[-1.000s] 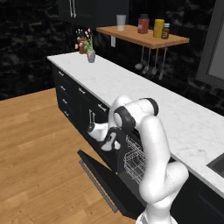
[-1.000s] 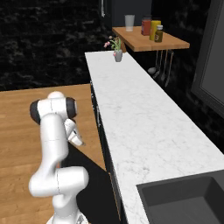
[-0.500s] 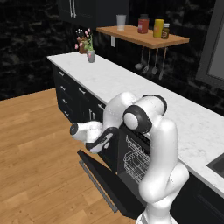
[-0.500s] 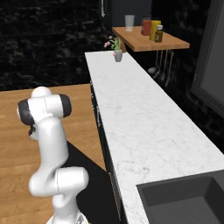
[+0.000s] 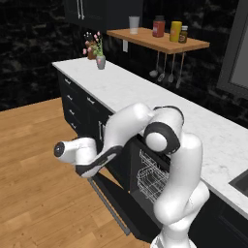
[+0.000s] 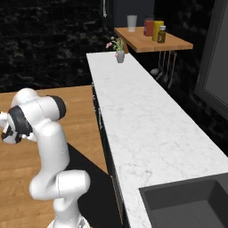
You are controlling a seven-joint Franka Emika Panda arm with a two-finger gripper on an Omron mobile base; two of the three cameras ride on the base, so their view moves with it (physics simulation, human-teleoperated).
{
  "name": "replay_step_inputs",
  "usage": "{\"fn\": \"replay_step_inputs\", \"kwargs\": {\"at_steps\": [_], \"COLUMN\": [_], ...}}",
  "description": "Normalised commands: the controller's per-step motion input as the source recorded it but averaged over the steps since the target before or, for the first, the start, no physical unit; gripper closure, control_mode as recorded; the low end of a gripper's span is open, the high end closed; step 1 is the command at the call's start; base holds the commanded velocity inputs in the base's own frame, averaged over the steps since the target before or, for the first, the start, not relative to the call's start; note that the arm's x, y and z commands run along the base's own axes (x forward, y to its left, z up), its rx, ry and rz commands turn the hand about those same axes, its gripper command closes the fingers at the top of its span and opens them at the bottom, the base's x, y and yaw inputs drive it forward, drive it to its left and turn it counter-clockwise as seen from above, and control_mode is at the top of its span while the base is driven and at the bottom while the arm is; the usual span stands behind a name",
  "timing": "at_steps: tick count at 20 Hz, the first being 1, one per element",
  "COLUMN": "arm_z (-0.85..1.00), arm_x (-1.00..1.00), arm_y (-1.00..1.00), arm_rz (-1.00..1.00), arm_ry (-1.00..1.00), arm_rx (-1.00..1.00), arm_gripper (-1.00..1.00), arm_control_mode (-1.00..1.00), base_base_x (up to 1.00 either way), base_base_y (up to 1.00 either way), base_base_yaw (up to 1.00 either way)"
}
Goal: Pick up the cup and bowl from the counter, place them in the dishwasher, and close the dishwasher door.
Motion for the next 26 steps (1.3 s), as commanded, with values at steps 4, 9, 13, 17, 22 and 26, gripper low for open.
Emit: {"fn": "replay_step_inputs", "kwargs": {"at_steps": [4,9,13,17,22,26], "arm_z": [-0.46,-0.83,-0.8,-0.76,-0.06,0.07], "arm_x": [-1.0,-1.0,-1.0,-1.0,-1.0,-1.0], "arm_y": [0.97,0.77,0.46,0.35,0.09,0.0], "arm_rz": [-0.16,-0.24,-0.3,-0.28,-0.2,-0.18], "arm_ry": [-0.31,-0.34,-0.48,-0.53,-0.7,-0.68], "arm_rx": [0.0,0.0,-0.02,-0.03,0.0,0.05], "arm_gripper": [-1.0,-1.0,-1.0,-1.0,-1.0,-1.0], "arm_control_mode": [-1.0,-1.0,-1.0,-1.0,-1.0,-1.0], "base_base_x": [0.0,0.0,0.0,0.0,0.0,0.0], "base_base_y": [0.0,0.0,0.0,0.0,0.0,0.0], "base_base_yaw": [0.0,0.0,0.0,0.0,0.0,0.0]}}
